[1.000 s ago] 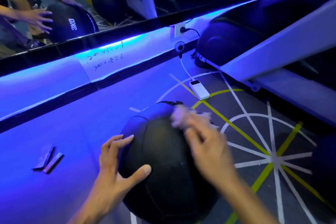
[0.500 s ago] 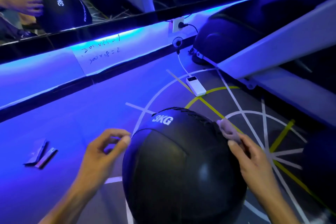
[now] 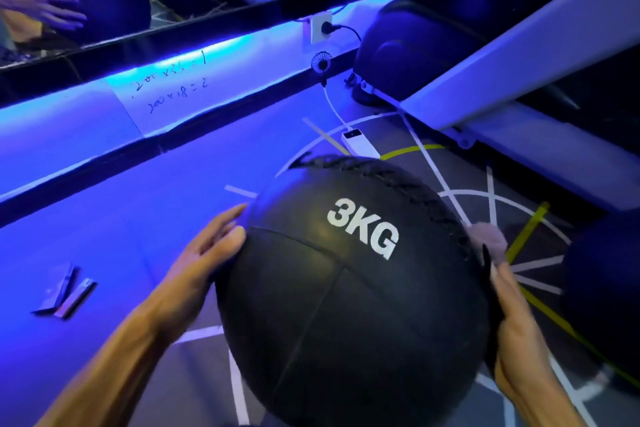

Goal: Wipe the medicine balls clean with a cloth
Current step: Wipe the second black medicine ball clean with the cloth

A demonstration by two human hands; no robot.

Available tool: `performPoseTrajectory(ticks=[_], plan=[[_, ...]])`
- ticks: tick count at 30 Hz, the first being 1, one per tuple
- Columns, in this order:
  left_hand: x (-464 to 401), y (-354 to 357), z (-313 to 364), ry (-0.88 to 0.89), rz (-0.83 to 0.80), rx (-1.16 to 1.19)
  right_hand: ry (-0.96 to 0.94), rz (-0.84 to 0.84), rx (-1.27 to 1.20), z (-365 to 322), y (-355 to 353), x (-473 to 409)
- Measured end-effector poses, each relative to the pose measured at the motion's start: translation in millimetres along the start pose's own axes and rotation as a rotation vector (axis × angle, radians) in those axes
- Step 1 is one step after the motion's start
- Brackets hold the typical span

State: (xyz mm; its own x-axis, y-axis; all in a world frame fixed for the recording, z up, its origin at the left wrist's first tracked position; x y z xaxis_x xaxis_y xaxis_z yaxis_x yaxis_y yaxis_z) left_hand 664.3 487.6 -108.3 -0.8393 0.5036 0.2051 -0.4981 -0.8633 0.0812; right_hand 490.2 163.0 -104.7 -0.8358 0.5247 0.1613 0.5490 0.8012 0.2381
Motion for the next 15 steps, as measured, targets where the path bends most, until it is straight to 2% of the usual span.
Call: performPoseTrajectory(ticks=[3,8,15], plan=[[-15,-15,15,0.045,0.151,0.0,-0.049,-0.031,0.111,-12,20,-29],[-9,5,-14,0.067,0.255,-0.136,0.024,-0.085,0.324,27,40,-49],[-9,1,-18,0.063,0.253,-0.275,0.114,0.011,0.438,39,28,-49]])
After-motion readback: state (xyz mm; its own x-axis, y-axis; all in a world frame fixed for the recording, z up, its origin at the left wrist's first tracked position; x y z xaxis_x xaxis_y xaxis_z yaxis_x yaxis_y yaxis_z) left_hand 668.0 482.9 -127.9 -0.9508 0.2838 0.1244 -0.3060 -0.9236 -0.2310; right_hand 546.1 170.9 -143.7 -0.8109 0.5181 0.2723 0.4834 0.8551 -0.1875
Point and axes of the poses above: each hand's wrist, its own x-axis away from the middle knuckle, its own y-axis out of the palm, z = x × y, the point moved 1 cm from there along -x, towards the middle knuckle, and after that the axes turned 3 degrees about -z, right-handed, at the moved point
